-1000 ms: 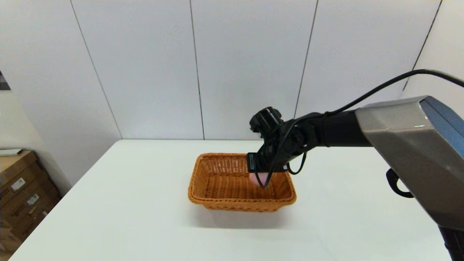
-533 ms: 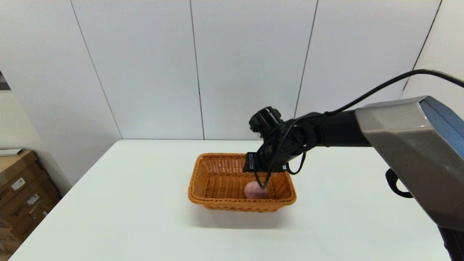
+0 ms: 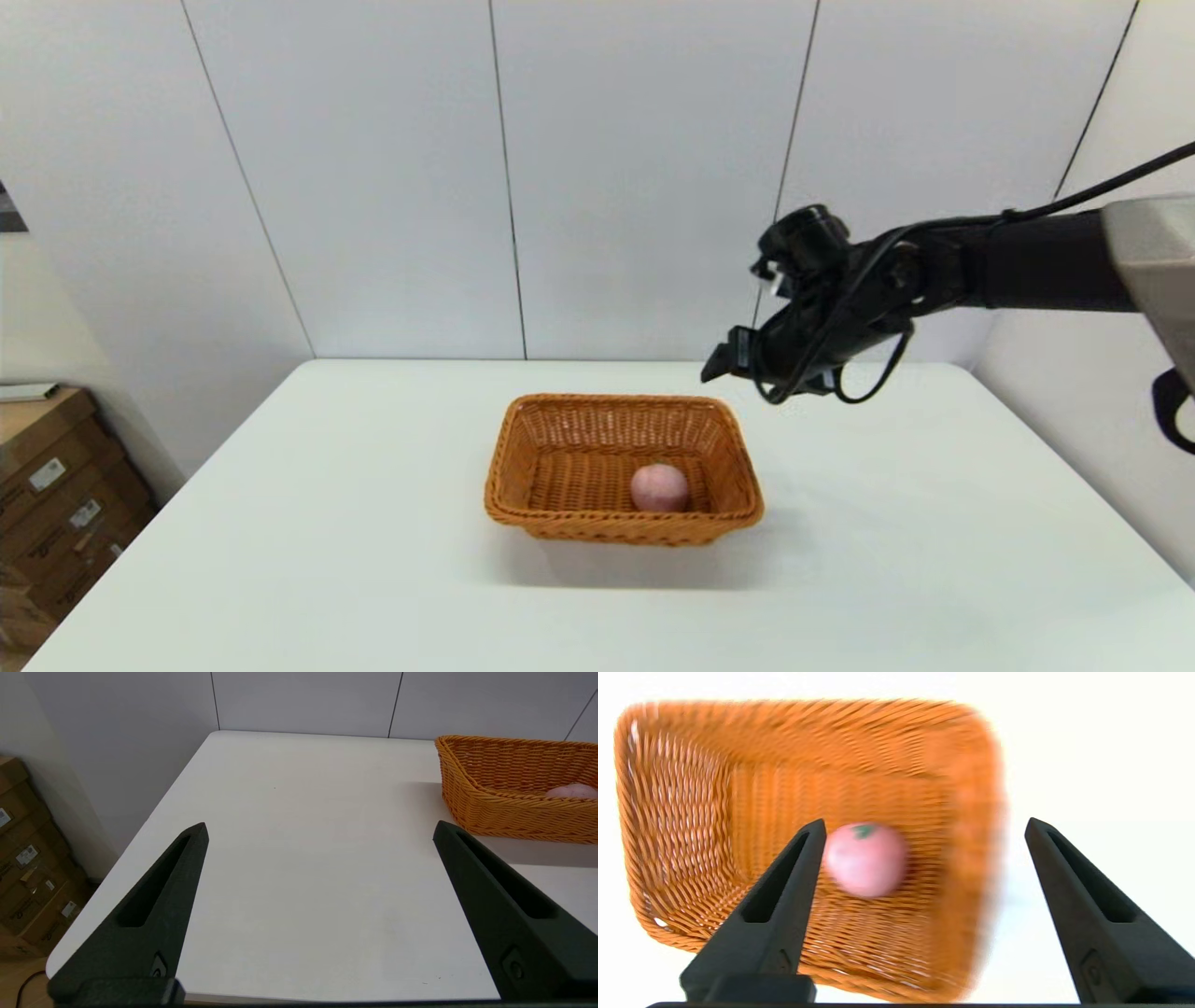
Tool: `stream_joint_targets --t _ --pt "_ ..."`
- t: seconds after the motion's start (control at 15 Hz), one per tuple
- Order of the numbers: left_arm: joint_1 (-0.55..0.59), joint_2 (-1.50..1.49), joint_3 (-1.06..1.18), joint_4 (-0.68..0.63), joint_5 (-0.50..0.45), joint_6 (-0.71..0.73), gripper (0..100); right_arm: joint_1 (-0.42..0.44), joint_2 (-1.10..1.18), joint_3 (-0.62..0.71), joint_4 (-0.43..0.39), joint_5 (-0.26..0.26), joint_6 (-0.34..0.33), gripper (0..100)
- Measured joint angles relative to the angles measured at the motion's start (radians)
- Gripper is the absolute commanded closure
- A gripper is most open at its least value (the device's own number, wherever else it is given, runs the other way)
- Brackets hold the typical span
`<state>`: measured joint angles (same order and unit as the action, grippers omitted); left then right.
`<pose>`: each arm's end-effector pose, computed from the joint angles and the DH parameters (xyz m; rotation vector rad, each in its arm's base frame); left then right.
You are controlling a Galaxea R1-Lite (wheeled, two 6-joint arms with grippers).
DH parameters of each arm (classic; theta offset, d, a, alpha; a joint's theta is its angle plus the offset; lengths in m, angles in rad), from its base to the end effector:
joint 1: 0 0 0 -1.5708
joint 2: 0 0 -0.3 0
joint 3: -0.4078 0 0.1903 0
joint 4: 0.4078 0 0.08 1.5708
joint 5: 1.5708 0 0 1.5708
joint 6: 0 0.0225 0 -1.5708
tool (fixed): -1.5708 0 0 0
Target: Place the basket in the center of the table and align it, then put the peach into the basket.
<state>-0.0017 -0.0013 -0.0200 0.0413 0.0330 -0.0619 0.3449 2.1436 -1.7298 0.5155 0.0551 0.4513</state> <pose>-0.0245 0.0008 0.0767 -0.0615 0.0190 0.0319 0.3894 0.1412 0.1689 0.2782 0.9875 0.1546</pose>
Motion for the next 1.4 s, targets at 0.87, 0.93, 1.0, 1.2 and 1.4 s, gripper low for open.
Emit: stream_joint_targets --t 0.87,0.93,1.0,1.2,1.4 --pt "0.0 0.0 0.0 0.0 0.0 0.0 0 -0.564 -0.253 0.28 0.006 0.268 -0.188 0" --pt "0.0 0.0 0.0 0.0 0.0 -0.001 0 -0.563 -0.291 0.313 0.007 0.29 -0.193 0" --pt "0.0 0.0 0.0 0.0 0.0 0.0 0 -0.554 -0.34 0.355 0.007 0.315 -0.199 0" --pt "0.0 0.0 0.0 0.0 0.0 0.0 0 -0.504 -0.507 0.469 0.039 0.369 -0.217 0" --pt "0.0 0.0 0.0 0.0 0.0 -0.001 0 -0.459 -0.689 0.526 0.179 0.488 -0.255 0"
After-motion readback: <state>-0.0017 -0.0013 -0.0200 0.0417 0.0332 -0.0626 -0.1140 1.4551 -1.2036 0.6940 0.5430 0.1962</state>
